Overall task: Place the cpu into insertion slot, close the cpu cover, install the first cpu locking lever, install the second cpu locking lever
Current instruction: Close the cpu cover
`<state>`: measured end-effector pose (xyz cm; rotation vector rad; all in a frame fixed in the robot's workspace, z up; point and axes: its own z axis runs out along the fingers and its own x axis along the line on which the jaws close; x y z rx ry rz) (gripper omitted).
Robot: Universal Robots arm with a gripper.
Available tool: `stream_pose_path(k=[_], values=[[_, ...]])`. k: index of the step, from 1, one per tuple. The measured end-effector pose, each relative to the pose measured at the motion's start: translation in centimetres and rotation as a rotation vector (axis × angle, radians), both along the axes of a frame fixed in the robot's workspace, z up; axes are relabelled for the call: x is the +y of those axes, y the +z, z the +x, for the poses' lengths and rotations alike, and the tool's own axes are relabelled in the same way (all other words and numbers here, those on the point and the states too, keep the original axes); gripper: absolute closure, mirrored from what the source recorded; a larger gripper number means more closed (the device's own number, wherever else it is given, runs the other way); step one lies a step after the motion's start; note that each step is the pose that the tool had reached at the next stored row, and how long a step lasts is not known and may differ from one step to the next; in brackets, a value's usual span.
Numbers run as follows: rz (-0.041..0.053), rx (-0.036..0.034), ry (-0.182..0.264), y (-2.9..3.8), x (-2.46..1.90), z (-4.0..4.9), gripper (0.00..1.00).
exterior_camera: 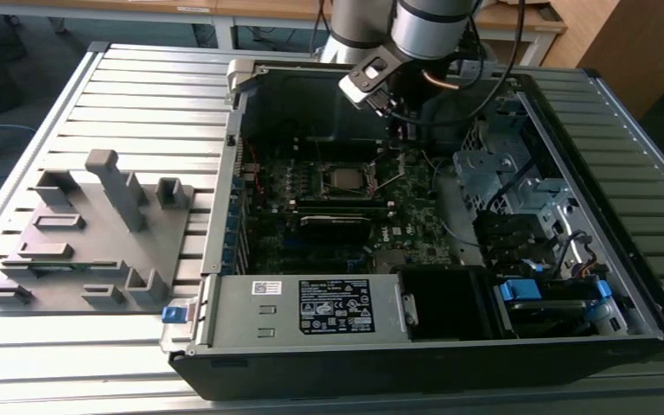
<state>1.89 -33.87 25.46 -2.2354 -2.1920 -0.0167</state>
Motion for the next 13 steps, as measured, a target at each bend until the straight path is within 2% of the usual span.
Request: stream_pose_path(k=[13], values=[[0.0000,0.0005,0.000,0.00,0.00,2.28,0.90]])
